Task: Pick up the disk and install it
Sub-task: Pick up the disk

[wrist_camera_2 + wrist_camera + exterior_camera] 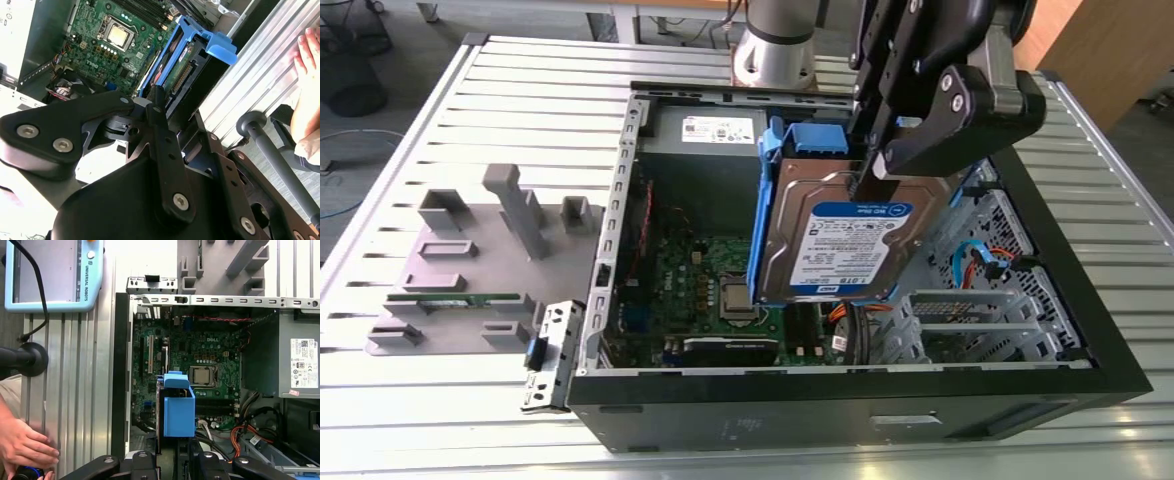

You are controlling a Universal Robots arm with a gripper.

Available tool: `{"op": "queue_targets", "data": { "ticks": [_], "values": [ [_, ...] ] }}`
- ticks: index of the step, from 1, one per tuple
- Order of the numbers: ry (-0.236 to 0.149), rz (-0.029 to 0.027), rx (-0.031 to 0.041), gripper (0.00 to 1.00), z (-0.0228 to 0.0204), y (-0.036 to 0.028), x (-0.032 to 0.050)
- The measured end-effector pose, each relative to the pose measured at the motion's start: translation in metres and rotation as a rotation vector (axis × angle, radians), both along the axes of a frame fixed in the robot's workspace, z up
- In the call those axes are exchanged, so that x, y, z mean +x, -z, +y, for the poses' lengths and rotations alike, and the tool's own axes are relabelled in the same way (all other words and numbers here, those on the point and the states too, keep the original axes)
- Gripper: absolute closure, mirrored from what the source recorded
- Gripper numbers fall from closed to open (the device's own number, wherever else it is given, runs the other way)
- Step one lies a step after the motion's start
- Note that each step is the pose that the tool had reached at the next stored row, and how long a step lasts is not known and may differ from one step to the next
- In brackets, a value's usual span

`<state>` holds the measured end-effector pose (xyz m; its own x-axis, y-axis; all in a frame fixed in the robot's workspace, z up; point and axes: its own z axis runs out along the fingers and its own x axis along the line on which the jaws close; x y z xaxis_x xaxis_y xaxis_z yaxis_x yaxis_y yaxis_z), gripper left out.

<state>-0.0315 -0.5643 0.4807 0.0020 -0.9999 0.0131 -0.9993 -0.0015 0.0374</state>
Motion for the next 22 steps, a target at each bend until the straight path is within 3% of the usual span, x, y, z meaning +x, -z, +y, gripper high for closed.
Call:
{"op": "queue_targets", "data": {
  "ticks": [2,4,5,11,22],
  "values": [
    [0.0,0.0,0.0011,0.65,-0.0001,0.0,0.0],
    [0.0,-0.0001,0.0158,0.65,-0.0003,0.0,0.0001],
    [0.0,-0.0001,0.0189,0.65,-0.0004,0.0,0.0],
    [0.0,0.0,0.0191,0.65,-0.0008,0.0001,0.0022],
    [0.0,-0.0001,0.019,0.65,-0.0008,0.0003,0.0242]
  ]
}}
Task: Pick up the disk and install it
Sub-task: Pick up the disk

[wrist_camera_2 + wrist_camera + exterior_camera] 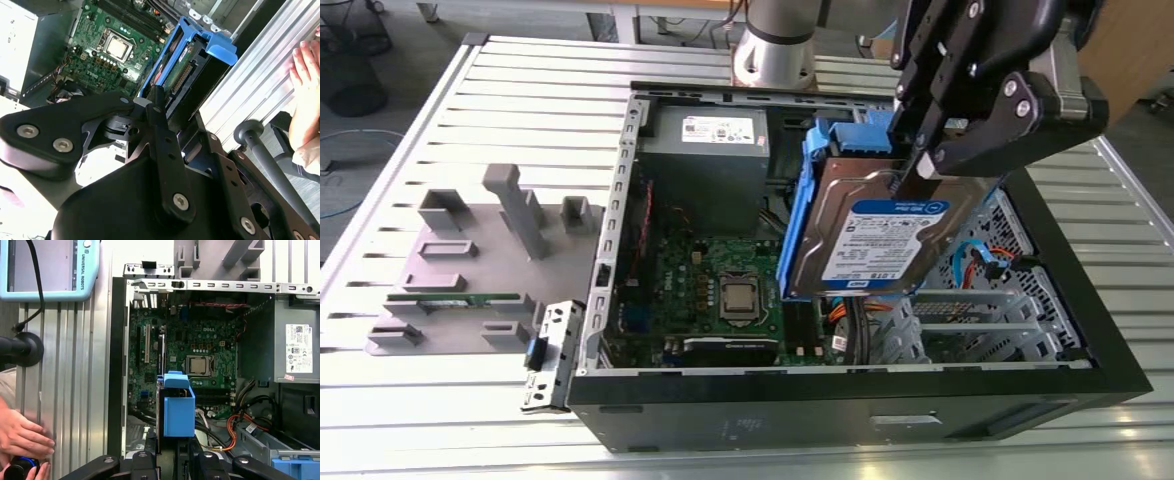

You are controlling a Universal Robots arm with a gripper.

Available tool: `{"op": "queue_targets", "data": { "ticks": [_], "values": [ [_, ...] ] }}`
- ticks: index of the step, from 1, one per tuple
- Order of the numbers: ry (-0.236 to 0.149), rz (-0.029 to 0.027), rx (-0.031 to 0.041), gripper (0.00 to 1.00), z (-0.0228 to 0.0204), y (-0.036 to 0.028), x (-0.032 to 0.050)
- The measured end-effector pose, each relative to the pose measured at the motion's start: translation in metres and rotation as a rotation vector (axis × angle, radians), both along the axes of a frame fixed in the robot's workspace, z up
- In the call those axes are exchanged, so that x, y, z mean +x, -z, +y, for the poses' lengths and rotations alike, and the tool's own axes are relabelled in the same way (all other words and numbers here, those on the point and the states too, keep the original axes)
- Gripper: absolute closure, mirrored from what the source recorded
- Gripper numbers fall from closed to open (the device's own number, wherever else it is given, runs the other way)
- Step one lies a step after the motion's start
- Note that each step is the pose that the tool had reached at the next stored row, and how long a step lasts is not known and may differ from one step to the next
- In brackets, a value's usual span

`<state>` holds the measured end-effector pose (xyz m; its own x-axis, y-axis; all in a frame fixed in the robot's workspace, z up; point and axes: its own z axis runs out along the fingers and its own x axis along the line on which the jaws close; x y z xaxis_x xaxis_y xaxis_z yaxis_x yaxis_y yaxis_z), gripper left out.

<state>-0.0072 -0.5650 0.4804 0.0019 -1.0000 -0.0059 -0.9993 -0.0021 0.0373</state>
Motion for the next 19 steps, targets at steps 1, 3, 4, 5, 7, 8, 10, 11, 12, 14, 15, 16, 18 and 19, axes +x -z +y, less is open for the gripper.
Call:
{"op": "queue_targets", "data": {
  "ticks": [1,3,4,5,7,8,10,11,12,14,15,16,18,19],
  "values": [
    [0.0,0.0,0.0,0.65,0.0,0.0001,0.0021],
    [0.0,0.0,0.0,0.65,0.0,0.0002,0.0069],
    [0.0,0.0001,-0.0001,0.65,0.0,0.0002,0.0095],
    [0.0,0.0002,-0.0001,0.65,0.0,0.0003,0.012],
    [0.0,0.0002,-0.0001,0.65,0.0001,0.0006,0.0164],
    [0.0,0.0003,-0.0001,0.65,0.0,0.0008,0.0187],
    [0.0,0.0005,-0.0001,0.65,0.0,0.0012,0.0238],
    [0.0,0.0006,-0.0001,0.65,0.0,0.0014,0.0261],
    [0.0,0.0008,-0.0001,0.65,0.0,0.0016,0.0286],
    [0.0,0.0011,0.0,0.65,0.0,0.0021,0.0334],
    [0.0,0.0013,0.0,0.65,0.0,0.0024,0.0357],
    [0.0,0.0015,-0.0001,0.65,0.0,0.0026,0.0381],
    [0.0,0.0017,-0.0001,0.65,-0.0001,0.0031,0.0426],
    [0.0,0.0018,-0.0002,0.65,-0.0002,0.0034,0.0446]
  ]
}}
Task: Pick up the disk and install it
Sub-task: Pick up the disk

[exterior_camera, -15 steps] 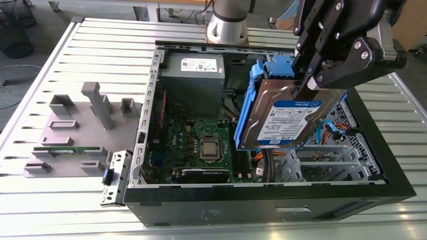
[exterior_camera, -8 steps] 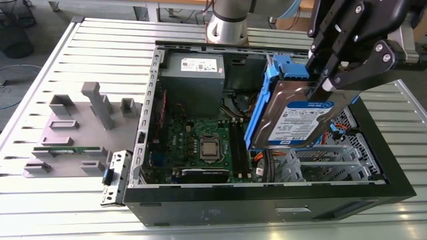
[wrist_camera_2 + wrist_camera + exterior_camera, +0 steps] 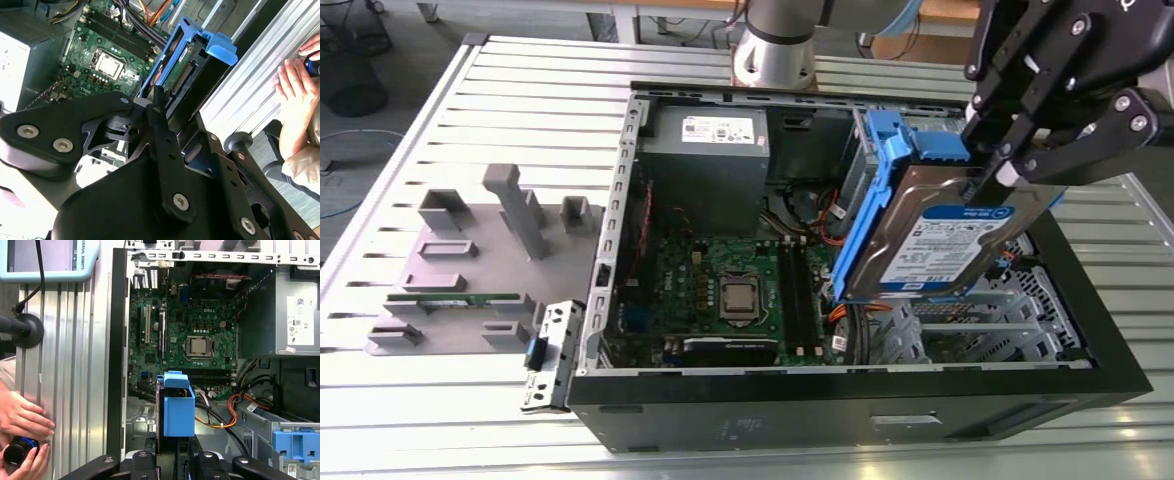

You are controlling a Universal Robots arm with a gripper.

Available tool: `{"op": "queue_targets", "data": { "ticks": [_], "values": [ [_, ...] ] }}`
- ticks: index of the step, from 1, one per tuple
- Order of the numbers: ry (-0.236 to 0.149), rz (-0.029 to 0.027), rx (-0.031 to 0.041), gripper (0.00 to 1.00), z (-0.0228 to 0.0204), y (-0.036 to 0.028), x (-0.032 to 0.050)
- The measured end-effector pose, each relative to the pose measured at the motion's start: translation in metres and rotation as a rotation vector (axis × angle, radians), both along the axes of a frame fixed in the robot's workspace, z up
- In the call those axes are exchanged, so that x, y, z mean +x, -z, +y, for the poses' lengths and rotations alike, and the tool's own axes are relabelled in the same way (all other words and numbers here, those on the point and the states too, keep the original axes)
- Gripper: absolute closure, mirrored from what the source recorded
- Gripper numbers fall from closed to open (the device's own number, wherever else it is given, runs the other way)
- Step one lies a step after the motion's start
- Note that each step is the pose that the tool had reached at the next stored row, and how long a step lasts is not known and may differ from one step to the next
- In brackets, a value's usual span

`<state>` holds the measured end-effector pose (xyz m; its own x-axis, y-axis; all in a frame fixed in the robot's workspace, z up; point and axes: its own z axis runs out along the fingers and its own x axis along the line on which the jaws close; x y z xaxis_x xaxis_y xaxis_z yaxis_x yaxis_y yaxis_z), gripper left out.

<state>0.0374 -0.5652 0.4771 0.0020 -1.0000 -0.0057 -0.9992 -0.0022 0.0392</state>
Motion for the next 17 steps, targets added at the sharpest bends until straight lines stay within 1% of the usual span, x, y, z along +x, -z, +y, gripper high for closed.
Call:
{"op": "queue_targets", "data": {
  "ticks": [4,9,11,17],
  "values": [
    [0.0,0.0001,-0.0003,0.65,-0.0011,0.001,0.0046],
    [0.0,0.0001,-0.0002,0.65,-0.0052,0.0025,0.0069],
    [0.0,0.0001,-0.0001,0.65,-0.0061,0.0033,0.0082],
    [0.0,0.0001,-0.0002,0.65,-0.0073,0.0053,0.0185]
  ]
}}
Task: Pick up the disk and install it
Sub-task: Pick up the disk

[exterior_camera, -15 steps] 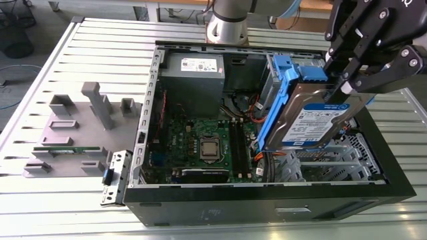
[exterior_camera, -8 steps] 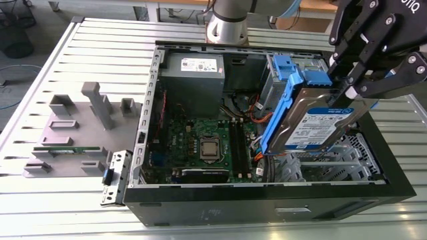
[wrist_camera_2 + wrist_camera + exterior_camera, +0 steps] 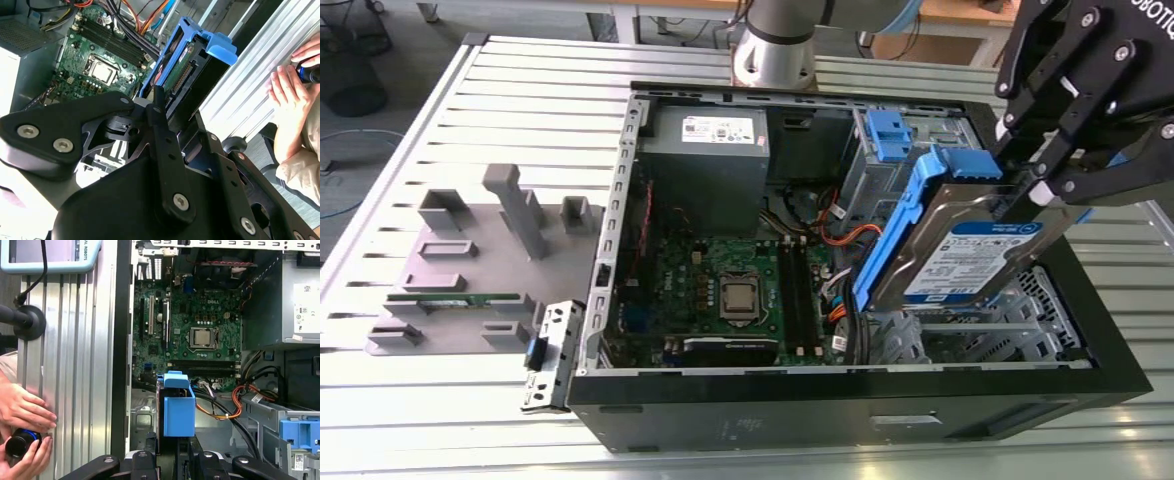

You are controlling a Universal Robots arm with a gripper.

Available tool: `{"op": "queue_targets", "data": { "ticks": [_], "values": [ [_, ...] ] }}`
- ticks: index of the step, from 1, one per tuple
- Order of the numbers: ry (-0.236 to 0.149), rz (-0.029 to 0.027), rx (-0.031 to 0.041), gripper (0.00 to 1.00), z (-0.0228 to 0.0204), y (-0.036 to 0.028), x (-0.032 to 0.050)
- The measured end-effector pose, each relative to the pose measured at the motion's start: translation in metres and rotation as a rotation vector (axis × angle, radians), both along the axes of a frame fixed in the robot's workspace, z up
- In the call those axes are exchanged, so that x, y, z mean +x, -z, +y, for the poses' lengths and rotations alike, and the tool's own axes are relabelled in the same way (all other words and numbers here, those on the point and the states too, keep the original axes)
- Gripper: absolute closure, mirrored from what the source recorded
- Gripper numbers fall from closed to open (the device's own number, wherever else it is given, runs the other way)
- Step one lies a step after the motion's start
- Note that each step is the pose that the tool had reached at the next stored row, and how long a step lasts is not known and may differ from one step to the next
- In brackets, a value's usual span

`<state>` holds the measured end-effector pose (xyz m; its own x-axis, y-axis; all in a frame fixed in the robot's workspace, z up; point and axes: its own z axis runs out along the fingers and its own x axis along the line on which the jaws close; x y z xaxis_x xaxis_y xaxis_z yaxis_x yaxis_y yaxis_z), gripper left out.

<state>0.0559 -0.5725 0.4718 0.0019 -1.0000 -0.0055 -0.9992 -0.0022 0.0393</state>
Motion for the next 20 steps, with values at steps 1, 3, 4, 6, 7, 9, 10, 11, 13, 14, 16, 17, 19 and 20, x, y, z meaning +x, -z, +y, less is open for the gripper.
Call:
{"op": "queue_targets", "data": {
  "ticks": [1,3,4,6,7,9,10,11,13,14,16,17,19,20],
  "values": [
    [0.0,0.0,0.0,0.65,-0.0001,0.0003,0.0019],
    [0.0,0.0,-0.0001,0.65,-0.0002,0.0008,0.0063],
    [0.0,0.0,0.0,0.65,-0.0003,0.0011,0.0086],
    [0.0,0.0,-0.0002,0.65,-0.0003,0.0015,0.0136],
    [0.0,0.0,-0.0001,0.65,-0.0004,0.0017,0.0162],
    [0.0,0.0001,-0.0001,0.65,-0.0005,0.0022,0.0213],
    [0.0,0.0002,0.0,0.65,-0.0006,0.0025,0.024],
    [0.0,0.0003,0.0,0.65,-0.0006,0.0028,0.0265],
    [0.0,0.0003,0.0001,0.65,-0.0007,0.0034,0.0311],
    [0.0,0.0004,0.0001,0.65,-0.0007,0.0037,0.0332],
    [0.0,0.0005,-0.0001,0.65,-0.0007,0.0044,0.0373],
    [0.0,0.0006,-0.0001,0.65,-0.0007,0.005,0.0394],
    [0.0,0.0006,0.0,0.65,-0.0007,0.0061,0.0428],
    [0.0,0.0006,0.0,0.65,-0.0007,0.0068,0.0444]
  ]
}}
